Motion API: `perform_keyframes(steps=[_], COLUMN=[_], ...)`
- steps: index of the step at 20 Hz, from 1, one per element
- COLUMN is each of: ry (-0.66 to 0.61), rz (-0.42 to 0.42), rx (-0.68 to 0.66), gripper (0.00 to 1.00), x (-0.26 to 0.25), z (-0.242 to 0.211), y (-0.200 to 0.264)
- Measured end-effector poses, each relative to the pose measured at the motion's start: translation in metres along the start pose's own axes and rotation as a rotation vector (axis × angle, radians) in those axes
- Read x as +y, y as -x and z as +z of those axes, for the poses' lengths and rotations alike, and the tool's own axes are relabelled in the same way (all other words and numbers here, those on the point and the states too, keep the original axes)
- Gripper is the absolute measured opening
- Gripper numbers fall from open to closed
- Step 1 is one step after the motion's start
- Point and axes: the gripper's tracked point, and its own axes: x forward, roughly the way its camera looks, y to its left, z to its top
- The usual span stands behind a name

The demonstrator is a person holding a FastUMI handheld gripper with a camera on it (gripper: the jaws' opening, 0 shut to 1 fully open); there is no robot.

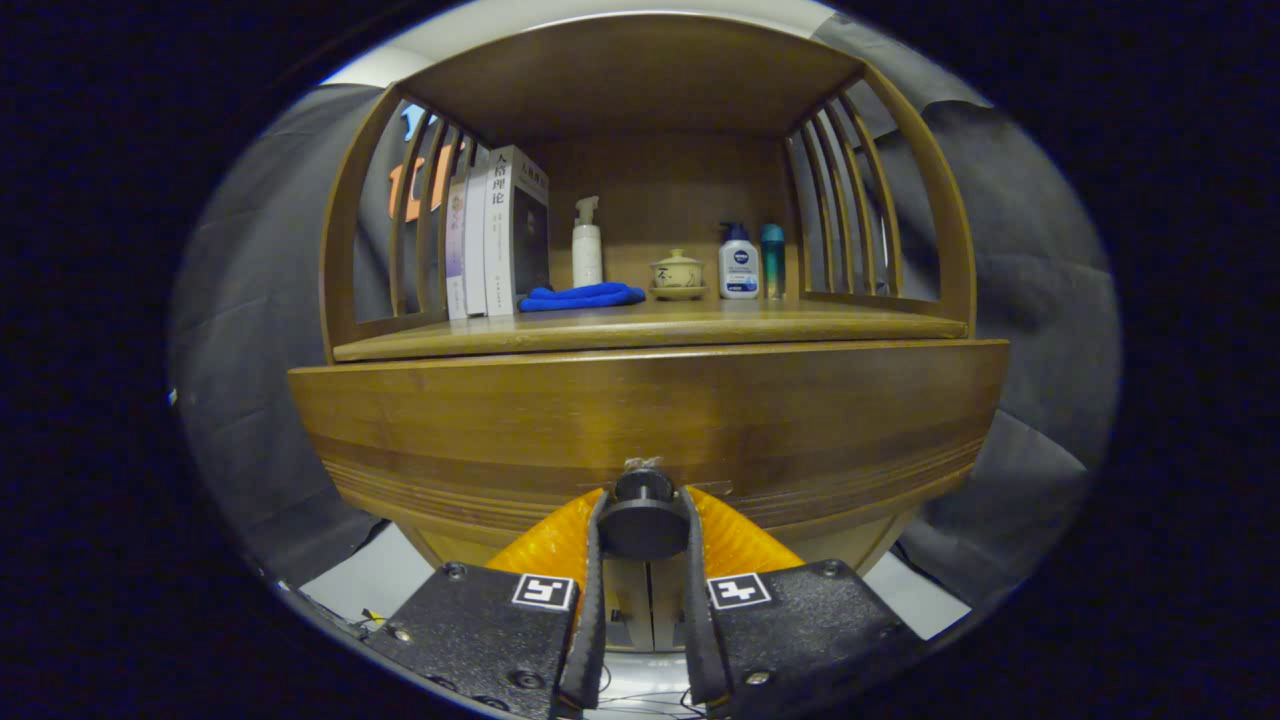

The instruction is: Pull open the drawer, take out the items inside it, and place them on the countertop above the cabinet.

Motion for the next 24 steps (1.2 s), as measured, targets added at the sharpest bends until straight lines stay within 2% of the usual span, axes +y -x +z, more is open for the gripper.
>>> perform_keyframes(steps=[14,24], ry=[-0.016,-0.020], rz=[0.010,0.020], rx=[-0.005,0.004], gripper=[0.36,0.35], x=[0.000,-0.001], z=[-0.025,-0.045], y=[0.083,0.123])
